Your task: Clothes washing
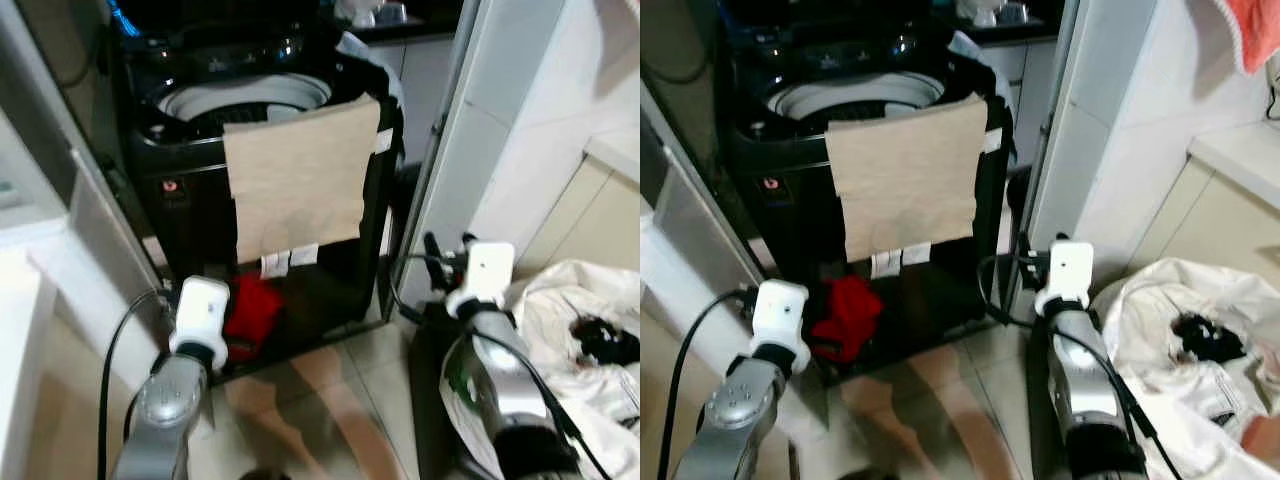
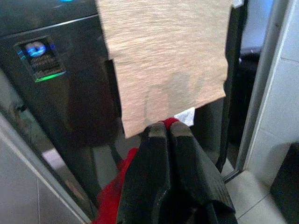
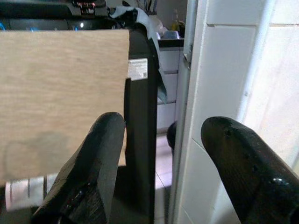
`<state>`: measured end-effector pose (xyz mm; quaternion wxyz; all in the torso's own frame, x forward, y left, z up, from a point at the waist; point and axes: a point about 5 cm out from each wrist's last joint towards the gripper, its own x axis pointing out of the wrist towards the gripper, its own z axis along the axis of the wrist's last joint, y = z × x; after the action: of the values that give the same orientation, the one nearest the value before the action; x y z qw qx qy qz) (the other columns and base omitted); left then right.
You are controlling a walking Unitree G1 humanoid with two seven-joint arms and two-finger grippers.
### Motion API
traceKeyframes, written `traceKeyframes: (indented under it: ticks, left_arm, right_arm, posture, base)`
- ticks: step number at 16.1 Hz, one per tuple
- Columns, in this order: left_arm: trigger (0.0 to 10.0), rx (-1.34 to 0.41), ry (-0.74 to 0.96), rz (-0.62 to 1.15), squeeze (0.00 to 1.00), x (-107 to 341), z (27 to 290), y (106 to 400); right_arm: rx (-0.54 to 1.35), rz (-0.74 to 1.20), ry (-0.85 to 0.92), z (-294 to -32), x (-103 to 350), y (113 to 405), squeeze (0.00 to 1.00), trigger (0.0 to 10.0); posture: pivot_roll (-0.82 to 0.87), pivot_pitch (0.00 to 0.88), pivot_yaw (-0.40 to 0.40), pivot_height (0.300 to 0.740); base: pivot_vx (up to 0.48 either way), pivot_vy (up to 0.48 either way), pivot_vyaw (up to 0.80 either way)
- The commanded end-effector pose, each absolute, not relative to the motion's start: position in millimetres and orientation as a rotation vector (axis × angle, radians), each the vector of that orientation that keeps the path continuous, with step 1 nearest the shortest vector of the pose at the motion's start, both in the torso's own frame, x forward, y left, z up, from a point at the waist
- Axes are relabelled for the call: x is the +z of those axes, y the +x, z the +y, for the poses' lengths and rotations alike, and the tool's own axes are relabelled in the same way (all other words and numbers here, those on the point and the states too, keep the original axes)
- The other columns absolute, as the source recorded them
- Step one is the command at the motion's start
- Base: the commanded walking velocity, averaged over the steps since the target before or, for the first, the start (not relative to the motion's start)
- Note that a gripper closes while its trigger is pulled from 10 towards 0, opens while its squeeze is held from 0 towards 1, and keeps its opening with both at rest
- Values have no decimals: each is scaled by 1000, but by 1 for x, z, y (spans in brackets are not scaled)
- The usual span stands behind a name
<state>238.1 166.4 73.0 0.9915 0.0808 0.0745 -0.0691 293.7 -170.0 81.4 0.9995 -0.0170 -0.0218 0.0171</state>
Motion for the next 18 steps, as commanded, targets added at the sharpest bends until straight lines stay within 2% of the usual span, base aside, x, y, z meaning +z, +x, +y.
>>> traceKeyframes:
  ticks: [1,3,7,11,13,18]
  left_arm:
    - [10000,-143,150,67,0,89,159,245]
    - [10000,-152,156,31,0,97,147,263]
    - [10000,-138,183,50,0,96,146,273]
    - [10000,-147,176,44,0,98,148,280]
    - [10000,-201,179,-20,0,112,142,285]
    - [10000,-210,186,-90,0,130,138,293]
  right_arm:
    - [60,-68,-31,-166,90,298,0,10000]
    - [97,-70,-30,-158,95,309,0,10000]
    - [72,-41,-42,-157,95,319,0,10000]
    - [101,-73,-61,-151,101,324,0,10000]
    - [100,-110,-72,-146,103,323,0,10000]
    - [119,-140,-70,-140,109,327,0,10000]
  posture:
    - [-46,0,22,740]
    - [-49,0,14,740]
    - [-52,0,12,740]
    - [-55,0,14,740]
    - [-54,0,16,740]
    - [-55,0,18,740]
  base:
    - [0,-472,631]
    - [0,-435,594]
    - [297,-370,412]
    - [0,0,0]
    - [480,0,0]
    - [480,0,0]
